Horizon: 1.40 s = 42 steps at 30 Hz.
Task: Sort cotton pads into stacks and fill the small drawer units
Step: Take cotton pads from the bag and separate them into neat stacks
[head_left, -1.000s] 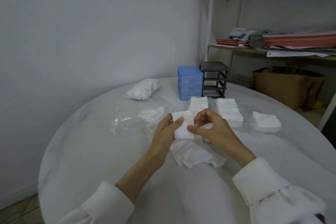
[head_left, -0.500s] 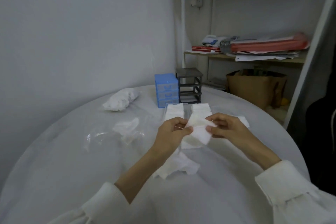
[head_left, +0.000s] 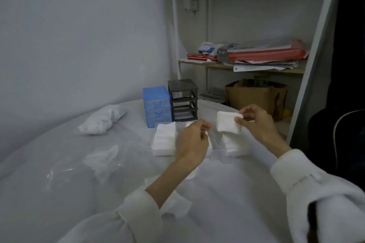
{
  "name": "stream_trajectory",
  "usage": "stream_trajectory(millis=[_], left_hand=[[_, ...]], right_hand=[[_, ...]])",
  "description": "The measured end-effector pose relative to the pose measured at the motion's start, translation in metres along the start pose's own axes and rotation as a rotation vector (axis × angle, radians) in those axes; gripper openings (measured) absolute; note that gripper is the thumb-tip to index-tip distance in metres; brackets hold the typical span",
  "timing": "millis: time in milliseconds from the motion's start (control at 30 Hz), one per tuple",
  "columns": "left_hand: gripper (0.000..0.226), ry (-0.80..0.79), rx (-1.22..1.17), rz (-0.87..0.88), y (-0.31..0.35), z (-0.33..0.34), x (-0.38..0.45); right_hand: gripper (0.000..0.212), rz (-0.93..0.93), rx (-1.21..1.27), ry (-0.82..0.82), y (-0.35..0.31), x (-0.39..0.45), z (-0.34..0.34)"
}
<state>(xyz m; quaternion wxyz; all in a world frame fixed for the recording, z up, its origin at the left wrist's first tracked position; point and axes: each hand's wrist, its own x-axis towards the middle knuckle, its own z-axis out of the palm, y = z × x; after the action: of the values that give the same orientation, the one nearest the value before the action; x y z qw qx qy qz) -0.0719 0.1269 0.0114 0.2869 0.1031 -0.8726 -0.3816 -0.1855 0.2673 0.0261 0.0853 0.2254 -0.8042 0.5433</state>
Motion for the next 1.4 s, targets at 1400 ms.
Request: stream_trajectory(millis=[1400], left_hand=[[0.044, -0.208, 0.359, 0.261, -0.008, 0.009, -0.014]], right_hand=[[0.024, -0.326, -0.543, -0.236, 0.013, -0.021, 0.018]])
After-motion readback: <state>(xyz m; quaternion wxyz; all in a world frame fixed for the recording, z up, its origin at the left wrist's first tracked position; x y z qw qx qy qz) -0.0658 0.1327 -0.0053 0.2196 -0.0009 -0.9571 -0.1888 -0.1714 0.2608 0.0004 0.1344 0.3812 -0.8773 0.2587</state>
